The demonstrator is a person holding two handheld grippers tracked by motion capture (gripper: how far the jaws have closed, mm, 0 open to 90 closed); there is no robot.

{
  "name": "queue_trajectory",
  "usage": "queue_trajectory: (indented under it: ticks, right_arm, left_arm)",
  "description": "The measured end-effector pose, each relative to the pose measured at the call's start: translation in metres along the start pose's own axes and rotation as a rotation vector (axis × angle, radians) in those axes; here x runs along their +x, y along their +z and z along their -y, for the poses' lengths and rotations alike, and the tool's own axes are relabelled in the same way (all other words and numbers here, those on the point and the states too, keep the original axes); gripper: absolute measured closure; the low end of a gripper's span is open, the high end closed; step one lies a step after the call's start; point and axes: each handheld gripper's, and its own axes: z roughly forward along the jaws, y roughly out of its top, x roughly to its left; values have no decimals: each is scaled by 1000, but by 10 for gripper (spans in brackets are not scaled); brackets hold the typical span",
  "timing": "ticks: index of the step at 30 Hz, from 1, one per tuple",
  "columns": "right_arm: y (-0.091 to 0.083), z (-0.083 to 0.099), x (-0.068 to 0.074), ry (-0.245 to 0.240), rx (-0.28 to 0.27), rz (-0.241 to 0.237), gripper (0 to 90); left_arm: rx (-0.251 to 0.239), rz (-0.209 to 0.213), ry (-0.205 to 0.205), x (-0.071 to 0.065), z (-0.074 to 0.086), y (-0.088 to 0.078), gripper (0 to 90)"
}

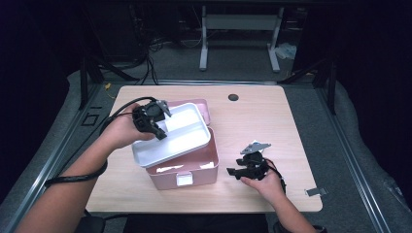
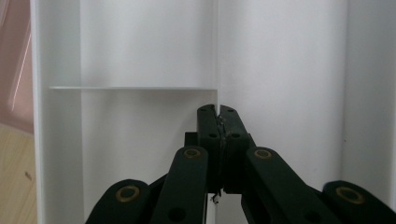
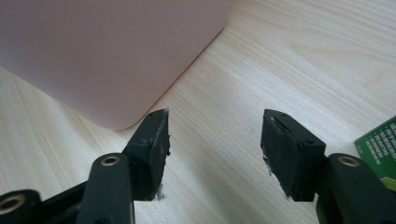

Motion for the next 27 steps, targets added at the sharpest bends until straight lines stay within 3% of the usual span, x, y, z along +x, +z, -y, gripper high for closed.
queue_trajectory:
  ticks: [1,11,15,27]
  right_arm:
    - [0,0,0,4,2,-1,419]
    - [2,0,0,9,9,-6,419]
    - [2,0,0,11,12,-6,419]
    - [3,0,1,13,19,-9,420]
  left_arm:
    - [3,-4,-30,5,8,-3,892]
    - [-31,-38,-133,22,45,-30,892]
    - [-26,-51,-190,32,72,-35,892]
    - [-9,-59,-324,50,126,-25,892]
